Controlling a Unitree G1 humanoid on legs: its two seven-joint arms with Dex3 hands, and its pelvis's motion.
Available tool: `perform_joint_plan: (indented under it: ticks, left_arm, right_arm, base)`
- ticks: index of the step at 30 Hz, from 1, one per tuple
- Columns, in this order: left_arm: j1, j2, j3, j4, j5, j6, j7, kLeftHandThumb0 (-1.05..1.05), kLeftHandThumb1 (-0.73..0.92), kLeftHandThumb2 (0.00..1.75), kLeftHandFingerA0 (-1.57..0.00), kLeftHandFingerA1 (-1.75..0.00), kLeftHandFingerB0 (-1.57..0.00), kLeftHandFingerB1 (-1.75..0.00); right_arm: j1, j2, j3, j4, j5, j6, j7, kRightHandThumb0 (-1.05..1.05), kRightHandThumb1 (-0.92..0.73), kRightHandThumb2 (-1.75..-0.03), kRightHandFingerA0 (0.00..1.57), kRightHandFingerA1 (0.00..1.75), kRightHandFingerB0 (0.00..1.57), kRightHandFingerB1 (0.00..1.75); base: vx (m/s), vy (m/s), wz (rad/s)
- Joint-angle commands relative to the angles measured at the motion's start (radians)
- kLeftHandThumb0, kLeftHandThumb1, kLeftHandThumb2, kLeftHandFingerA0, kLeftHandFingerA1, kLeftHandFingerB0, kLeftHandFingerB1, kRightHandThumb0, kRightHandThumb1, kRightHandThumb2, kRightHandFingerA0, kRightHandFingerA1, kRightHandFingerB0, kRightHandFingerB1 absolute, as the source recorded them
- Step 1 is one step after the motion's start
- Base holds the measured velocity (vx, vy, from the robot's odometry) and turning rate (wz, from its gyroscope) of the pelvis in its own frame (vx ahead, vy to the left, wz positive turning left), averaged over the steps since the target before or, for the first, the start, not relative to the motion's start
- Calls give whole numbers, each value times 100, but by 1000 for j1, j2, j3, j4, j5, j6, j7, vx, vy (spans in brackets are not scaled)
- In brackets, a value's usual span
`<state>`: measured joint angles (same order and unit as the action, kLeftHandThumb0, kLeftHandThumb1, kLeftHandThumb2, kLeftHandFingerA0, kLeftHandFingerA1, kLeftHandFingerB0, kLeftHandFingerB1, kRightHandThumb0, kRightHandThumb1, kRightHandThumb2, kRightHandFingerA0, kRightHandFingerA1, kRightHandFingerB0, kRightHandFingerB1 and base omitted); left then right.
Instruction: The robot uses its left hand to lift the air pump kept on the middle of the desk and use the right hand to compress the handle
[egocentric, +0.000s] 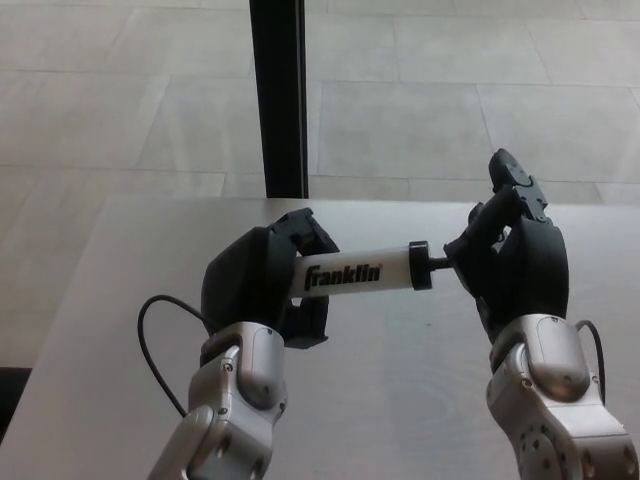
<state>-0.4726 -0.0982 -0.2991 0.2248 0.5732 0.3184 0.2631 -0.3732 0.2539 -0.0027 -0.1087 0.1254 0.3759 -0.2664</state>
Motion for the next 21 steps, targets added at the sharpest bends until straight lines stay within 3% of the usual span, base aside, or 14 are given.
perform_joint_plan:
  ticks: [1,2,3,4,5,9,10,11,13,14,17,18,19,21]
  left_arm:
    - [-9,-1,-23,-5,9,6,-8,-23,45,118,-125,-145,-99,-125]
    - [-4,-1,-26,-9,13,22,-10,-23,45,118,-125,-145,-99,-125]
    - [6,7,-29,-12,15,18,-11,-21,45,119,-124,-144,-102,-127]
    - [6,7,-30,-13,14,18,-11,-21,45,119,-124,-144,-102,-127]
    - [23,11,-26,-25,4,47,-37,-14,40,132,-91,-175,-84,-154]
    - [67,27,-51,-22,20,80,-57,-19,42,126,-89,-175,-80,-146]
    - [76,37,-63,-17,26,76,-60,-19,41,127,-89,-175,-79,-150]
    - [90,58,-95,-5,50,90,-81,-11,43,116,-83,-175,-76,-145]
    - [113,73,-131,23,67,83,-72,-20,51,110,-89,-170,-82,-131]
    - [115,81,-146,36,76,82,-72,-17,53,106,-89,-169,-82,-126]
    - [122,102,-178,65,92,62,-53,-15,54,101,-88,-168,-81,-128]
    - [122,107,-187,87,95,55,-44,-16,56,95,-89,-169,-81,-126]
    - [111,115,-211,109,116,69,-53,-18,60,90,-86,-169,-79,-129]
    - [86,128,-272,170,165,112,-80,-21,61,89,-86,-164,-80,-111]
  right_arm:
    - [-16,0,-18,-8,14,13,10,-92,-92,-129,0,15,0,11]
    - [-22,-10,-26,-13,6,18,6,-92,-92,-129,0,15,0,11]
    - [-35,-34,-46,-21,16,22,21,-85,-92,-98,0,0,0,0]
    - [-35,-33,-47,-22,15,23,22,-85,-92,-98,0,0,0,0]
    - [-58,-76,-81,-36,-1,23,12,-87,-92,-95,0,0,0,0]
    - [-60,-197,-177,-83,45,12,89,-91,-92,-104,0,0,0,0]
    - [-58,-208,-204,-97,70,25,94,-89,-92,-90,0,0,0,0]
    - [-50,-244,-258,-121,111,40,115,-105,-91,-129,0,21,0,0]
    - [-29,-293,-320,-150,157,61,152,-103,-92,-129,0,22,0,0]
    - [-22,-302,-337,-157,167,64,155,-92,-92,-89,0,0,0,0]
    - [-8,-325,-365,-170,178,74,161,-94,-81,-105,0,0,0,0]
    - [-2,-332,-383,-174,192,84,162,-89,-92,-88,0,0,0,7]
    - [2,-336,-399,-176,197,88,153,-90,-88,-127,0,25,0,12]
    - [30,-329,-428,-185,204,93,139,-100,-92,-124,0,14,9,17]
  base:
    - [0,0,0]
    - [0,0,0]
    - [0,0,0]
    - [0,0,0]
    - [0,0,0]
    - [0,0,0]
    - [0,0,0]
    - [0,0,0]
    - [0,0,0]
    - [0,0,0]
    - [0,0,0]
    - [0,0,0]
    - [0,0,0]
    - [0,0,0]
